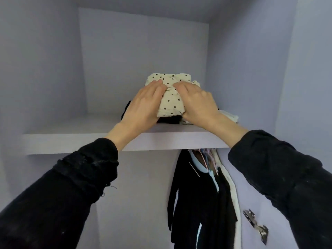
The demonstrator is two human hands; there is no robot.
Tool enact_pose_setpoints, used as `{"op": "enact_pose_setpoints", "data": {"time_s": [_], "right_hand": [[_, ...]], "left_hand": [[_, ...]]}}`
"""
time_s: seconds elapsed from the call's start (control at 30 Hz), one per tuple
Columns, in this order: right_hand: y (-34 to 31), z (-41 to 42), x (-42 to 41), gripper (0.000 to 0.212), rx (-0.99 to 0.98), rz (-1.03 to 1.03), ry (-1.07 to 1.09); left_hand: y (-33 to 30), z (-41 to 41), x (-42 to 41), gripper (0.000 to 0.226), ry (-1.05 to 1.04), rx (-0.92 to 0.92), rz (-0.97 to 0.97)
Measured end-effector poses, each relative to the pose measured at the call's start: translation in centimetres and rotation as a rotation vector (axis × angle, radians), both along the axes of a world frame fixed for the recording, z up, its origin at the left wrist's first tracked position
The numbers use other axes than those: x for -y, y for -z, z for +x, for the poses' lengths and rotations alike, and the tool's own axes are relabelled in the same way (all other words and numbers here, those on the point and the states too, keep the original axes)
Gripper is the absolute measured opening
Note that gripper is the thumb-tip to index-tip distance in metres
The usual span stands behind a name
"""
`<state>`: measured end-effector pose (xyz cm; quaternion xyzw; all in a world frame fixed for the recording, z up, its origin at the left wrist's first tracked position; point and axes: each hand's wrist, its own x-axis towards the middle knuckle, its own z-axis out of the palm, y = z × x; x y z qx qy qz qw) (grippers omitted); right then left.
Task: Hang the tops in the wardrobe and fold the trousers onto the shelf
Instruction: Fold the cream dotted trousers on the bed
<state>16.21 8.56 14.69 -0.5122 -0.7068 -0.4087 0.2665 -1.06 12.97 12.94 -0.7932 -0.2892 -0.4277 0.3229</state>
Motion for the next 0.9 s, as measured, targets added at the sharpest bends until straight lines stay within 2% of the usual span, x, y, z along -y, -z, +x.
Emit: {"op": "enact_pose_setpoints", "data": {"time_s": [0.2, 0.4, 0.6, 0.73, 0.8, 0.9], "right_hand": [[-1.8, -7.9, -10.1, 0.059, 0.023, -0.032, -0.261], [-1.0, -15.8, -16.5, 0.057, 0.054, -0.095, -0.371], [-1.5, -21.8, -23.6, 0.052, 0.039, -0.234, -0.337], [-0.5, -24.3, -28.3, 0.046, 0.114, -0.426, -0.215], [0.0, -24.7, -30.9, 0.043, 0.12, -0.483, -0.16], [0.2, -24.3, -34.2, 0.042, 0.115, -0.478, -0.078]], "left_hand": [[-1.3, -7.9, -4.6, 0.068, -0.226, 0.041, -0.021], [-0.3, -15.2, -8.3, 0.069, -0.313, 0.114, -0.151], [-1.3, -20.8, -15.9, 0.08, -0.377, 0.084, -0.38], [-0.5, -22.7, -22.5, 0.076, -0.518, -0.092, -0.659], [-0.2, -22.7, -25.7, 0.069, -0.557, -0.175, -0.69], [-0.1, -21.9, -30.0, 0.064, -0.577, -0.236, -0.627]]}}
